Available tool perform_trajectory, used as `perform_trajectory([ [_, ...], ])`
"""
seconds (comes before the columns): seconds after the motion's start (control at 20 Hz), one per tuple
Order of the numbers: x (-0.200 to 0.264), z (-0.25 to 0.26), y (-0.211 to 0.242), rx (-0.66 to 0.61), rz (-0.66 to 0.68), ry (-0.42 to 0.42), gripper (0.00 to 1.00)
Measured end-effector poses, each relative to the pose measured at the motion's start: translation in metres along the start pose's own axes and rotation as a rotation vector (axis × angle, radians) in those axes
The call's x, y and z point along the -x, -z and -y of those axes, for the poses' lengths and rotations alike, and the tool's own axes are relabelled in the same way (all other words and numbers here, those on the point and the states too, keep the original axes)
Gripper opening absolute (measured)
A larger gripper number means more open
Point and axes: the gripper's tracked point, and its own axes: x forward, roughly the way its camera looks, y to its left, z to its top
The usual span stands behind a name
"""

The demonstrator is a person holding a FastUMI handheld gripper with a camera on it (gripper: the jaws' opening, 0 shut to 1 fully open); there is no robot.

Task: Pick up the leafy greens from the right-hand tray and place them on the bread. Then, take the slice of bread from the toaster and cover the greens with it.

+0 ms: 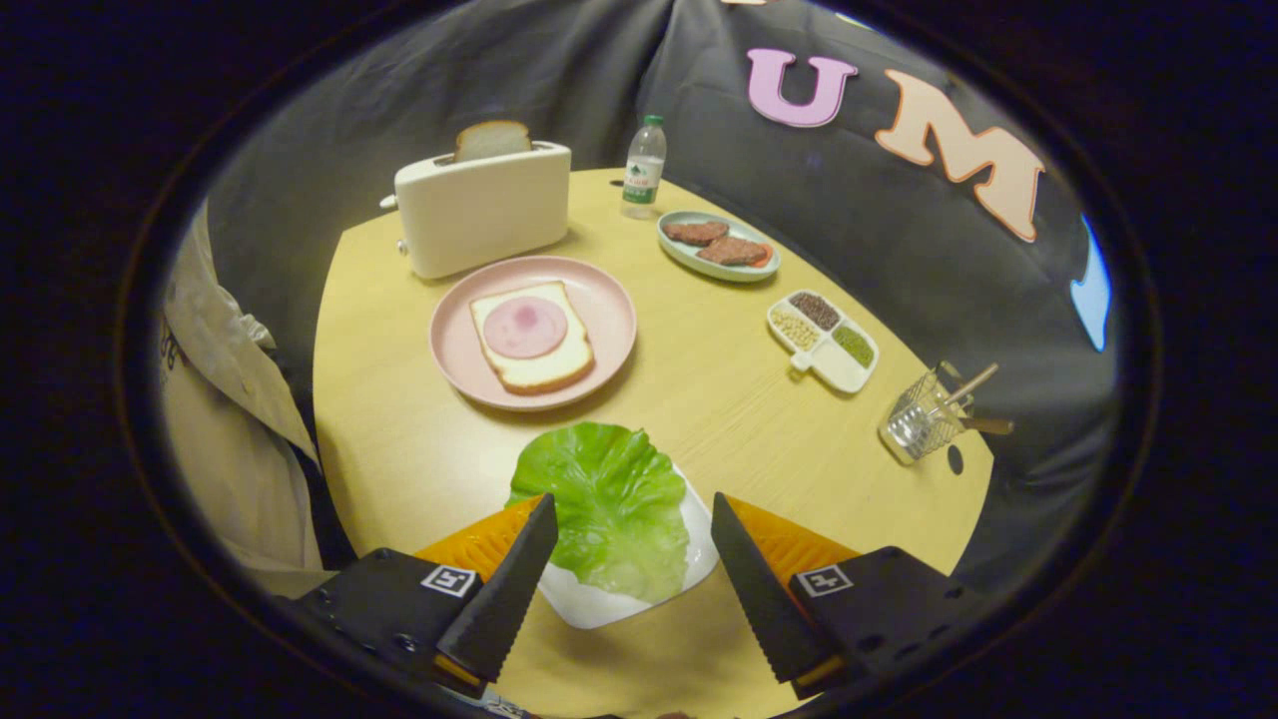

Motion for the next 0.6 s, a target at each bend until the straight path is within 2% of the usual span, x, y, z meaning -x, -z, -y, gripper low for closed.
perform_trajectory([
  [0.35,-0.036,-0.006,0.037,0.003,-0.1,-0.066,1.0],
  [0.6,-0.049,-0.008,0.046,-0.032,-0.139,-0.101,0.99],
])
